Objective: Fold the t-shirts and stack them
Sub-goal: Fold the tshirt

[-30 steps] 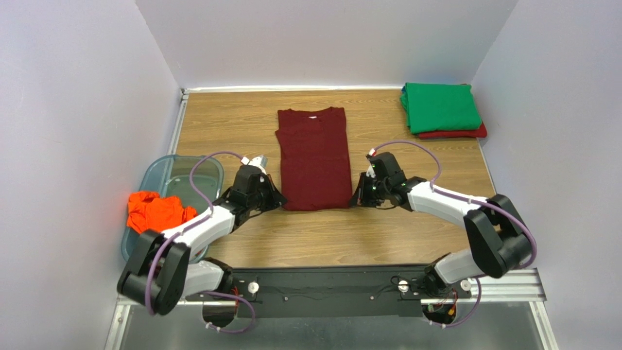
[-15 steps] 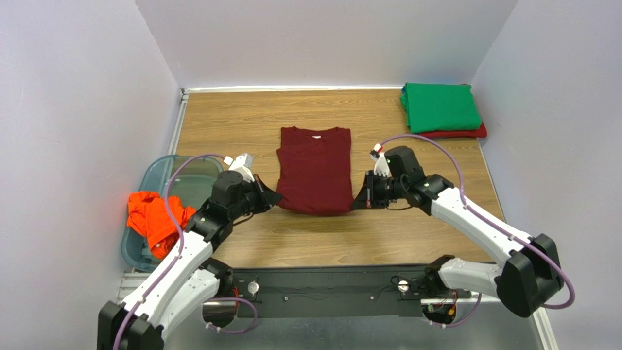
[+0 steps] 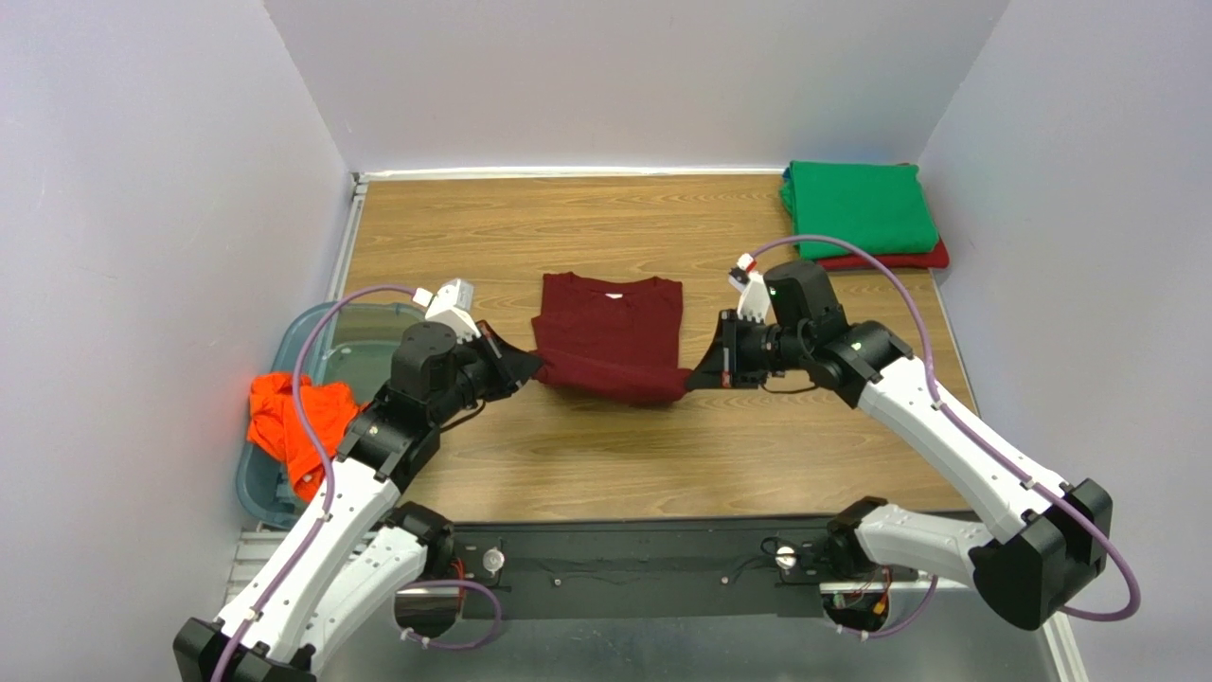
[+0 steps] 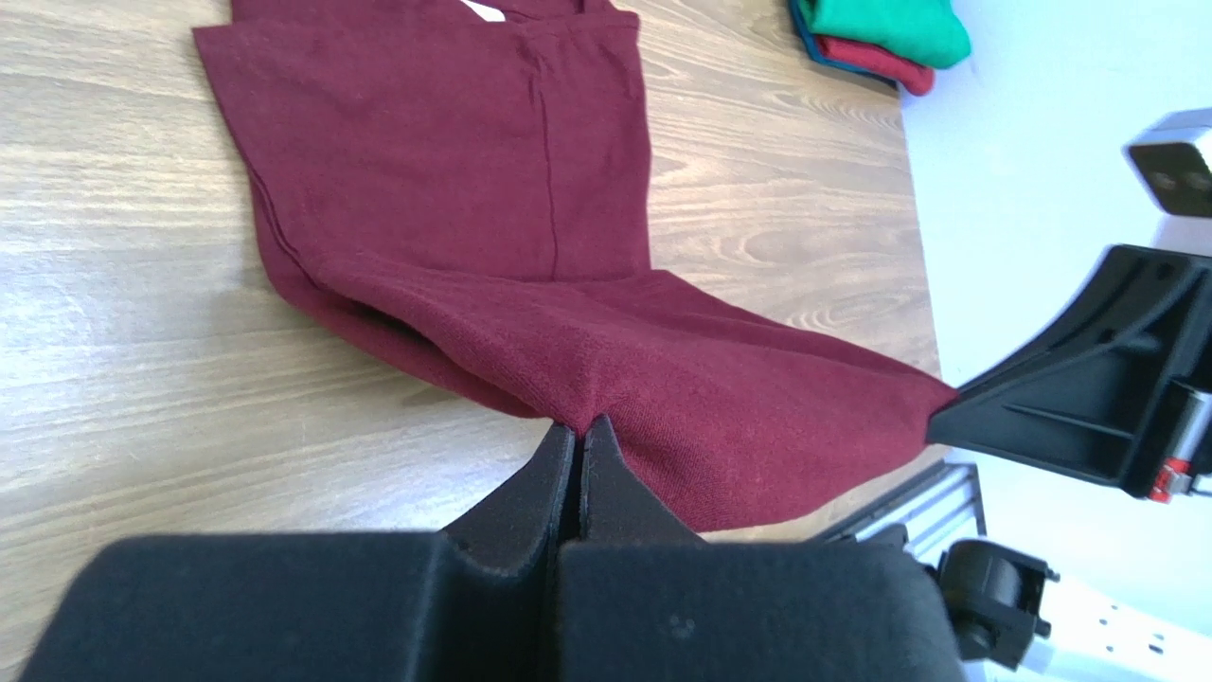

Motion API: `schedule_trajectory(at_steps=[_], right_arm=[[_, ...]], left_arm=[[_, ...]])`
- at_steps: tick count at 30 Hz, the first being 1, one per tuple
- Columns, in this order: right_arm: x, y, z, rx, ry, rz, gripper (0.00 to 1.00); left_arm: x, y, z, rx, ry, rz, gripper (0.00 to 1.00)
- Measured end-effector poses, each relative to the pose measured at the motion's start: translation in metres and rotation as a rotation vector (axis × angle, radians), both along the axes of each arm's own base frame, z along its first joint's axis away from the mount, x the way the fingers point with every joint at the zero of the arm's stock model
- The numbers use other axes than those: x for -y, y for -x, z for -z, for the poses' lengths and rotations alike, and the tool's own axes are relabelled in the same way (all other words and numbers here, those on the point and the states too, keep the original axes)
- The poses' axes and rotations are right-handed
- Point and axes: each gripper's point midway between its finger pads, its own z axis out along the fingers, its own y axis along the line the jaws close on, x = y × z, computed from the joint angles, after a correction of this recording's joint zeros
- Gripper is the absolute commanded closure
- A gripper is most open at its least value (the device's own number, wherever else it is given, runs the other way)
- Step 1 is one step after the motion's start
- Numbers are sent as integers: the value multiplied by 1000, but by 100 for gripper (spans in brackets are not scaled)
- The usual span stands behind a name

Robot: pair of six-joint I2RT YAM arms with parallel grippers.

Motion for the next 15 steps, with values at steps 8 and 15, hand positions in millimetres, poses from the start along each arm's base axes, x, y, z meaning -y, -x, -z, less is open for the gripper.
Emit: schedule_trajectory(at_steps=[8,15], right_arm=[[7,-28,8,35,94,87,99],[12,-60,8,88,174,169,99]], left_arm=[[1,-17,8,-37,-34,-34,100],[1,-33,15,-64,-61,-69,100]])
